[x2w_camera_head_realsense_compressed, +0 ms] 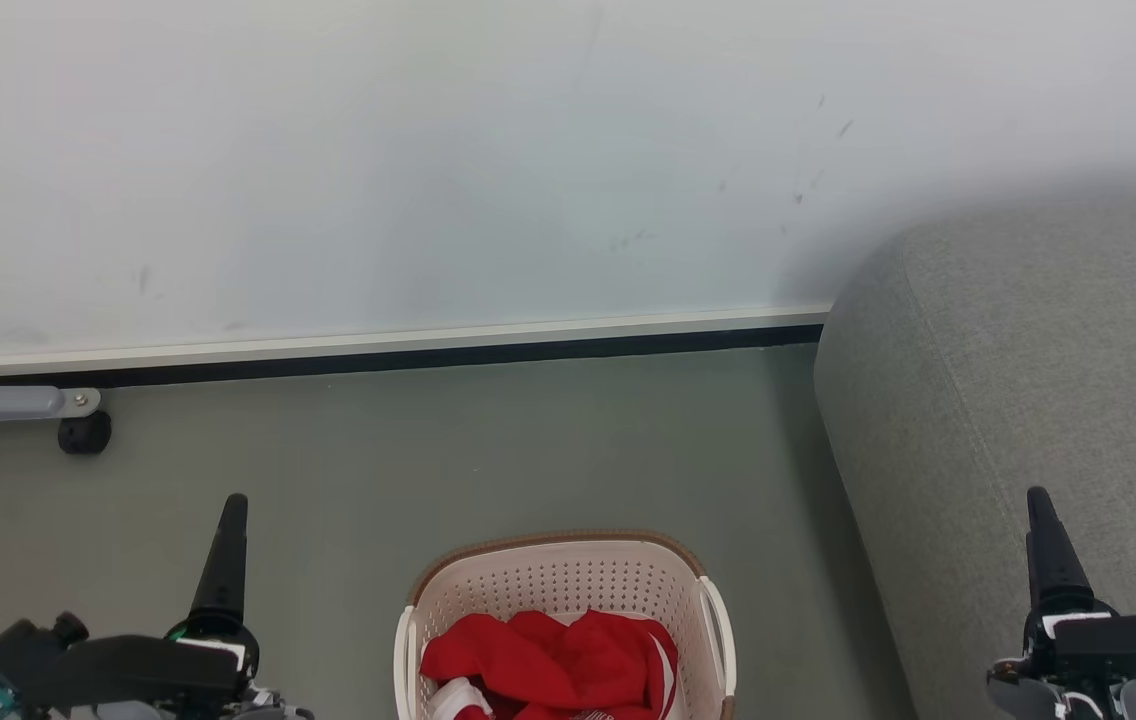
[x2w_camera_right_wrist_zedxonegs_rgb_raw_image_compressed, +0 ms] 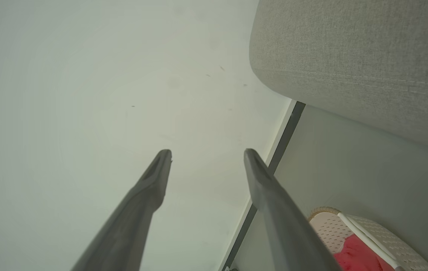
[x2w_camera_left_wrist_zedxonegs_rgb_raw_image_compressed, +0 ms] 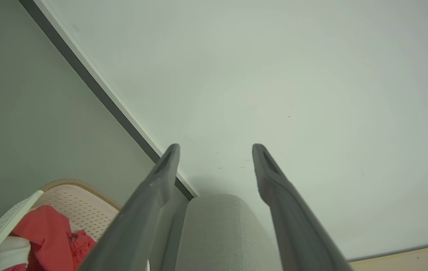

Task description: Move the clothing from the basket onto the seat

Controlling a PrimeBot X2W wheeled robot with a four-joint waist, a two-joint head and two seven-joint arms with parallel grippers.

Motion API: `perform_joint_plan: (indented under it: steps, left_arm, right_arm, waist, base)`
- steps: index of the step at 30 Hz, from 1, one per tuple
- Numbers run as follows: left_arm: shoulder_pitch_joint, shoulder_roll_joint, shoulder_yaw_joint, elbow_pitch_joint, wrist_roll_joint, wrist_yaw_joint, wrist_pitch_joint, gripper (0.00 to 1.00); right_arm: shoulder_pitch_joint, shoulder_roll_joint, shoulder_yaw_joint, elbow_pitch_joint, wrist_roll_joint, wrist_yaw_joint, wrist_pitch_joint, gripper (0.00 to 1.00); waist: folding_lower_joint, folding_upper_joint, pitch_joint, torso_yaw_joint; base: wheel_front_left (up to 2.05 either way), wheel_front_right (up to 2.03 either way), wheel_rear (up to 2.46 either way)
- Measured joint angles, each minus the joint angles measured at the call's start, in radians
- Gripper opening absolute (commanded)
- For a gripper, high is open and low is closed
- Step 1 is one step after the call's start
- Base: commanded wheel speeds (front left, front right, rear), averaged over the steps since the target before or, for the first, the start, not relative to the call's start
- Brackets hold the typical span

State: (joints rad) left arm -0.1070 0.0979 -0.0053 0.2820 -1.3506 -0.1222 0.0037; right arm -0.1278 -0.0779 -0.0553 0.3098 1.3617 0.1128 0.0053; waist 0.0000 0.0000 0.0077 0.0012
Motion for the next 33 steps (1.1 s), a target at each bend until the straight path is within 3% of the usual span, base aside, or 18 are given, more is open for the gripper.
perform_joint_plan:
  steps: [16,33]
  left_arm:
    - [-0.036,0.077,-0.099,-0.018,0.308,0.071,-0.064,1.0]
    - [-0.069,0.12,-0.172,-0.017,0.557,0.141,-0.128,1.0]
  right_arm:
    - [-0.041,-0.062,0.112,-0.014,-0.304,-0.062,-0.066,1.0]
    - [-0.07,-0.122,0.239,-0.009,-0.607,-0.123,-0.129,1.0]
  waist:
    - [0.0,0.0,-0.001,0.0]
    - [0.0,0.0,-0.005,0.006]
  base:
    - [0.0,0.0,0.0]
    - [0.0,0.0,0.0]
